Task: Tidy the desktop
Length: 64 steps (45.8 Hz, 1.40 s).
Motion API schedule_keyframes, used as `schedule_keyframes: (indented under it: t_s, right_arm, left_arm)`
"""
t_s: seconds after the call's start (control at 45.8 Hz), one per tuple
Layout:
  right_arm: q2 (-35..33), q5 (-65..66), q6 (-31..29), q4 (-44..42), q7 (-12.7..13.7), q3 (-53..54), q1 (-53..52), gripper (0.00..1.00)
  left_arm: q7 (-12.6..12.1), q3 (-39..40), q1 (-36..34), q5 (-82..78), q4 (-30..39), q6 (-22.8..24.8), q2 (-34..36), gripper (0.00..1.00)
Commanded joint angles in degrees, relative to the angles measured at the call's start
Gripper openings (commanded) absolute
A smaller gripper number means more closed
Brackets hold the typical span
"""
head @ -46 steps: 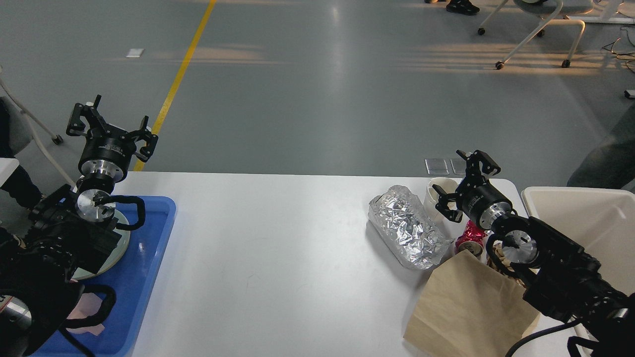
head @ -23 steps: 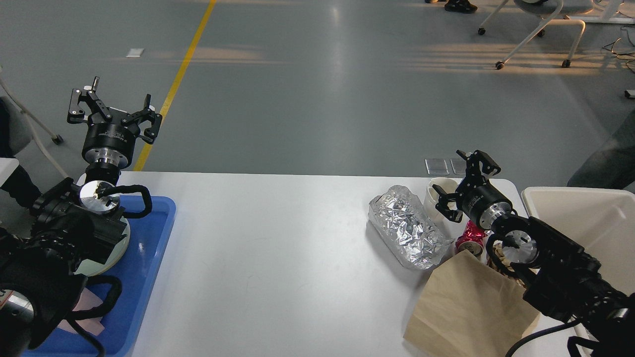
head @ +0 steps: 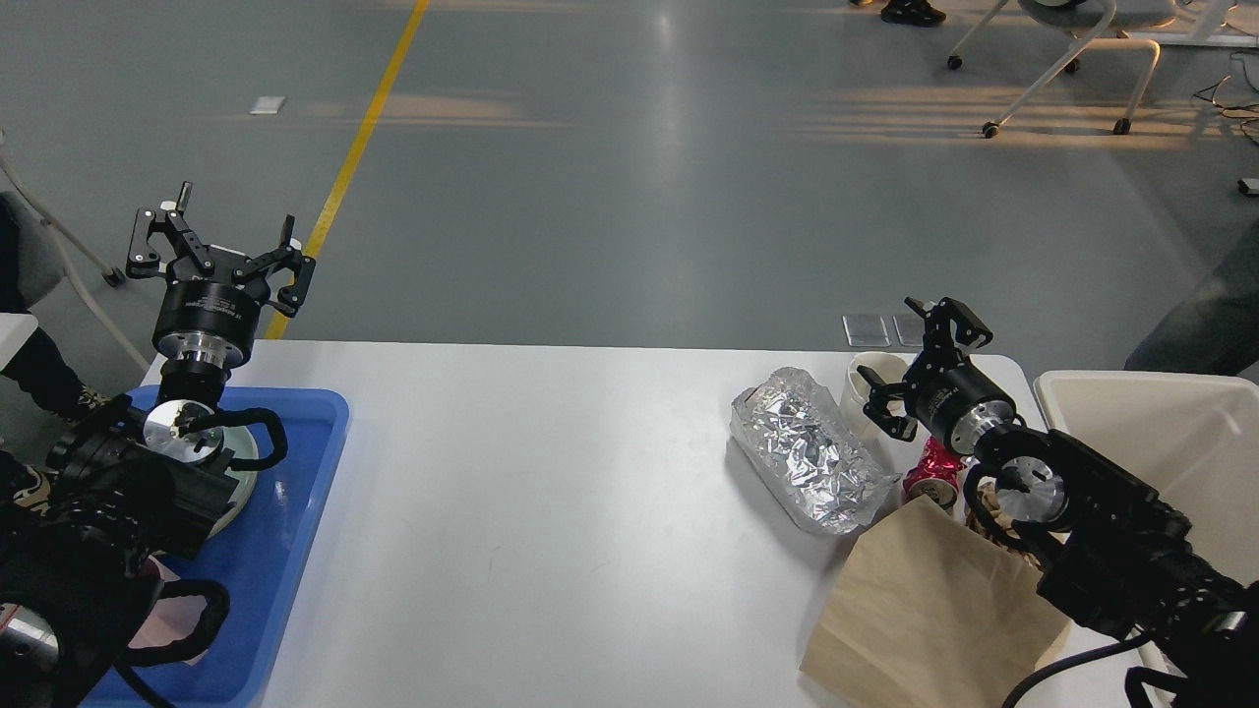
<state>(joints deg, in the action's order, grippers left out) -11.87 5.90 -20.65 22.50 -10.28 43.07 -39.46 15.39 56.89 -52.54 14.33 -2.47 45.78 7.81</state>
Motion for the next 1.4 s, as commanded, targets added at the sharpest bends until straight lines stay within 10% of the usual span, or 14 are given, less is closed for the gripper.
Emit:
schedule_keyframes:
  t_s: [0.0,1.376]
  right_arm:
    - [0.0,0.0,0.0,0.0,0.0,0.0,0.0,1.0]
    - [0.0,0.0,0.0,0.0,0.0,0.0,0.0,1.0]
  left_arm:
    - [0.0,0.0,1.0,0.1,0.1,1.9,-0.7,0.96]
    - [-0.6,-5.9,5.8,-0.1,0.1,-3.0,-5.4,0.96]
